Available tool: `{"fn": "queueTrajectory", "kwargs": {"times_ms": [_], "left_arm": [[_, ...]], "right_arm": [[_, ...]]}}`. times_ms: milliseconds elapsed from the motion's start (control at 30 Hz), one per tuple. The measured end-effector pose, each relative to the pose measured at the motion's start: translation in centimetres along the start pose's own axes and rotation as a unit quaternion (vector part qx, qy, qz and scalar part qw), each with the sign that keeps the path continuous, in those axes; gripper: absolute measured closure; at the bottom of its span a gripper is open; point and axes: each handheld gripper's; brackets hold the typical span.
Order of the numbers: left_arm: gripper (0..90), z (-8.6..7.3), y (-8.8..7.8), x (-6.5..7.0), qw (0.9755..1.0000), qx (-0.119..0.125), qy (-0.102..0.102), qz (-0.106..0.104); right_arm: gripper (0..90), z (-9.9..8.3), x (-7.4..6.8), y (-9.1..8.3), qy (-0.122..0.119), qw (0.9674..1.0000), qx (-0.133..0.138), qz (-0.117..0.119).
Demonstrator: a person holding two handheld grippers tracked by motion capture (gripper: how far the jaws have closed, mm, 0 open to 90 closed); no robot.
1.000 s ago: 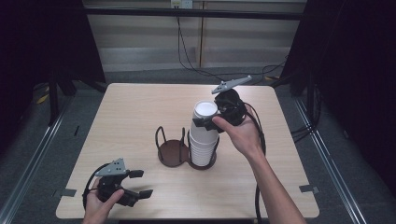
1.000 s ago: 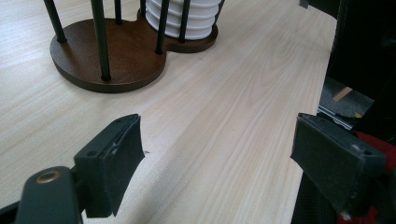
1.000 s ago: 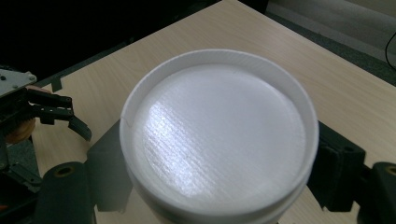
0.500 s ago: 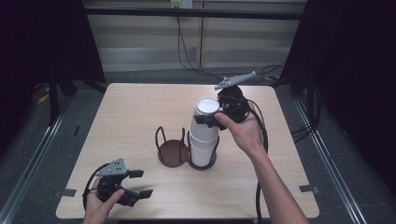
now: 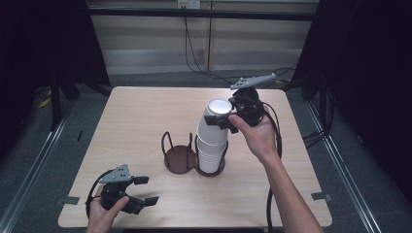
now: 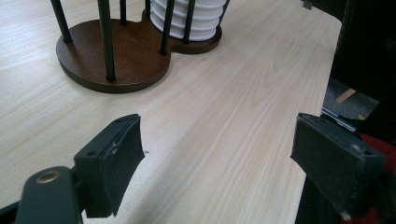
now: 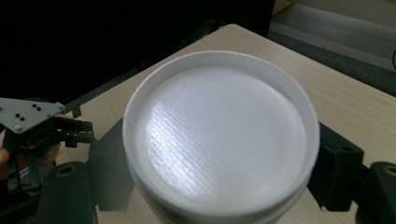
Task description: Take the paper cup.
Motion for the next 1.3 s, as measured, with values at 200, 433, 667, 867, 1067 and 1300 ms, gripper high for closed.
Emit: {"fn": "queueTrajectory", "kwargs": {"times_ms": [200, 433, 667, 867, 1067, 1300], "left_arm": [[16.3, 0.0, 0.0, 0.0, 1.0000, -0.001, 0.001, 0.000], [16.2, 0.0, 0.0, 0.0, 1.0000, -0.001, 0.000, 0.000], [16.2, 0.0, 0.1, 0.0, 1.0000, -0.002, 0.001, -0.001], [16.2, 0.0, 0.1, 0.0, 1.0000, -0.002, 0.000, -0.002], [16.2, 0.0, 0.1, 0.0, 1.0000, -0.003, -0.001, -0.004], [16.2, 0.0, 0.3, -0.1, 1.0000, -0.007, -0.001, -0.006]], "right_arm": [[23.0, 0.0, 0.0, -0.2, 0.004, 1.0000, 0.007, 0.003], [23.0, 0.0, 0.2, -0.7, 0.011, 0.9998, 0.017, 0.009], [23.1, 0.0, 0.2, -1.0, 0.013, 0.9995, 0.024, 0.014], [23.1, -0.1, 0.1, -1.3, 0.014, 0.9992, 0.033, 0.016], [23.2, 0.0, 0.1, -1.8, 0.018, 0.9988, 0.042, 0.017], [23.3, 0.0, 0.0, -2.5, 0.020, 0.9983, 0.051, 0.021]]}}
Point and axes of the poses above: each handheld gripper's, and its own axes: y roughly forward along the jaws, z roughly out of its top, x roughly to its right, and after that the axes turned 13 degrees about y, right-handed
